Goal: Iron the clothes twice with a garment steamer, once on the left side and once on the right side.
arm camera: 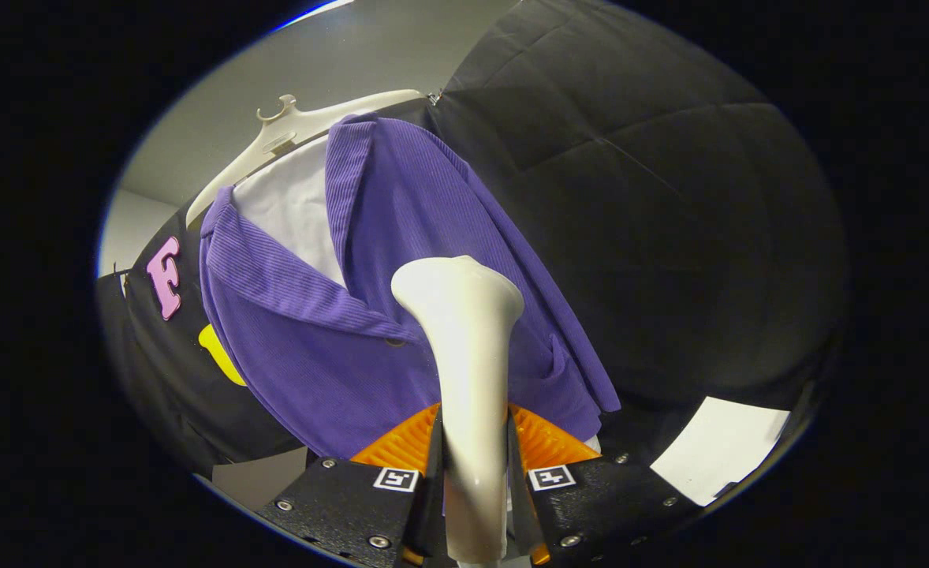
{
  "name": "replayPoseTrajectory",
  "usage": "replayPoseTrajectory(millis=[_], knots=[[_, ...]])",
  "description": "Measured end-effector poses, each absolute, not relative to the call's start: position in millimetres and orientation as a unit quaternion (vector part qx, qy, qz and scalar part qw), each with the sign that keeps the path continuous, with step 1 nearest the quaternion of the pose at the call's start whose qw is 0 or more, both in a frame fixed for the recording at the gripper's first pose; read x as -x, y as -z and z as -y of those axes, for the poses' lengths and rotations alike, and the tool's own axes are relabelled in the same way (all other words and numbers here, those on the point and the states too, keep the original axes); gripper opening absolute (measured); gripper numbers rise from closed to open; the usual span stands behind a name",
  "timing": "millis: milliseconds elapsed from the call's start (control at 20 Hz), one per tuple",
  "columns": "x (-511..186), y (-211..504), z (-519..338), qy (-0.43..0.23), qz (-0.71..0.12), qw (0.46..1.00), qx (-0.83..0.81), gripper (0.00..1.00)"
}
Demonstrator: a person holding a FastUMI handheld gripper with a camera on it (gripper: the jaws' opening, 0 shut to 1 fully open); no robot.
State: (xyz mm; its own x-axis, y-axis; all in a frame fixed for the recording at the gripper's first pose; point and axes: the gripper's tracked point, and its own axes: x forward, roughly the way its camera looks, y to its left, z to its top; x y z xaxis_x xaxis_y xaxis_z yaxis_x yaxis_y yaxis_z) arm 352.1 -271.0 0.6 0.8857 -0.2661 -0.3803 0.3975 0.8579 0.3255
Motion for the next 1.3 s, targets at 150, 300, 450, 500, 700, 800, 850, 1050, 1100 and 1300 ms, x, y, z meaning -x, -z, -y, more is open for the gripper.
replayPoseTrajectory(millis=[150,300,450,500,700,800,850,1050,1100,1300], knots=[[-349,17,270,0.177,-0.181,0.946,-0.200,0.36],[-343,34,271,0.181,-0.197,0.942,-0.201,0.36],[-336,52,275,0.194,-0.211,0.937,-0.201,0.36],[-334,57,277,0.197,-0.216,0.934,-0.203,0.36],[-325,82,278,0.205,-0.237,0.927,-0.207,0.36],[-322,97,279,0.206,-0.251,0.923,-0.209,0.36],[-320,104,279,0.207,-0.257,0.921,-0.208,0.36],[-316,127,275,0.206,-0.282,0.912,-0.214,0.36],[-315,131,274,0.207,-0.288,0.910,-0.215,0.36],[-307,164,274,0.209,-0.317,0.899,-0.220,0.36]])
